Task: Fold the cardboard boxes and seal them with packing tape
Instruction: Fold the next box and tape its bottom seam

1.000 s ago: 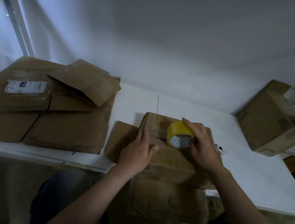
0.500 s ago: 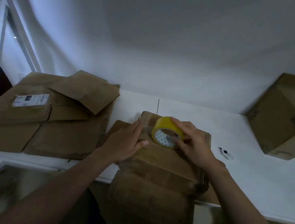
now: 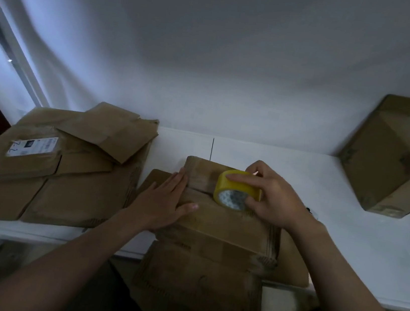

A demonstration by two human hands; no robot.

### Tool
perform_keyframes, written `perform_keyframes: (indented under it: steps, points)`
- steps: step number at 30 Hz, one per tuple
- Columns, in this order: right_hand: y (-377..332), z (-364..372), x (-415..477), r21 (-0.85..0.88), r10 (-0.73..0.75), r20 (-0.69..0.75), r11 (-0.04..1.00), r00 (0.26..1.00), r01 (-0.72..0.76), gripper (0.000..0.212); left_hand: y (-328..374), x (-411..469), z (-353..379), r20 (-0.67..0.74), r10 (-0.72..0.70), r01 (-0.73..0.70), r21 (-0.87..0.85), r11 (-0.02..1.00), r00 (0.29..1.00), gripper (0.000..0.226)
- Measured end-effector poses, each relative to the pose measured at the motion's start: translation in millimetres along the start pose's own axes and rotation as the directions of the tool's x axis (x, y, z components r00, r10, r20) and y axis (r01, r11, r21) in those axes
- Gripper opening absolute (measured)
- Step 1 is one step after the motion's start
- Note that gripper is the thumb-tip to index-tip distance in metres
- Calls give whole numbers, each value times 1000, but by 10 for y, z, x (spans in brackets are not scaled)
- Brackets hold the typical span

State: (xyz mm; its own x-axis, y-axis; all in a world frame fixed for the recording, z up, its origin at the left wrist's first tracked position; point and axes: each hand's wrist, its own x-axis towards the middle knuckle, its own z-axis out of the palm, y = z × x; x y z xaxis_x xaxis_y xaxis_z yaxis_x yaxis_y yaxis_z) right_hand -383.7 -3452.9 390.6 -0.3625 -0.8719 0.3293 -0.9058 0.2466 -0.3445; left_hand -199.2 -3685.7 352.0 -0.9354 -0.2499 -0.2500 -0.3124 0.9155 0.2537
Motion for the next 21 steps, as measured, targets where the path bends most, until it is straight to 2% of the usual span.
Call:
perform_keyframes:
  steps: [2,4,6,9,11,14,17,19,21]
  points:
    - [45,33,-67,121,19,19,992,1000,-21,59,10,30,17,11,-4,4,11,1000,1000,108]
    - [37,122,-124,265,49,-37,963,998,-38,62,16,49,44,6,-19,19,28,999,1000,114]
    - [58,213,-202,334,65,-85,942,994,-33,66,45,54,46,-2,-43,43,56,998,999,117]
    - [140,291,-348,359,101,-139,932,985,-45,69,133,58,37,0,-80,80,91,993,997,116]
    - [126,258,-346,342,84,-120,939,989,-38,67,179,50,42,-6,-97,97,95,991,995,116]
    - [15,100,-243,224,14,-24,975,1000,-8,65,149,39,51,-16,-109,110,82,991,994,118]
    - [92,-159,-236,97,10,-20,995,1000,-8,61,106,36,50,-19,-98,99,66,993,995,118]
    - [206,-288,-309,114,18,-2,993,1000,-18,58,105,28,63,-35,-79,81,74,994,996,118]
    - [280,-304,-409,211,43,-19,977,999,-38,60,119,24,82,-47,-77,80,80,994,996,114]
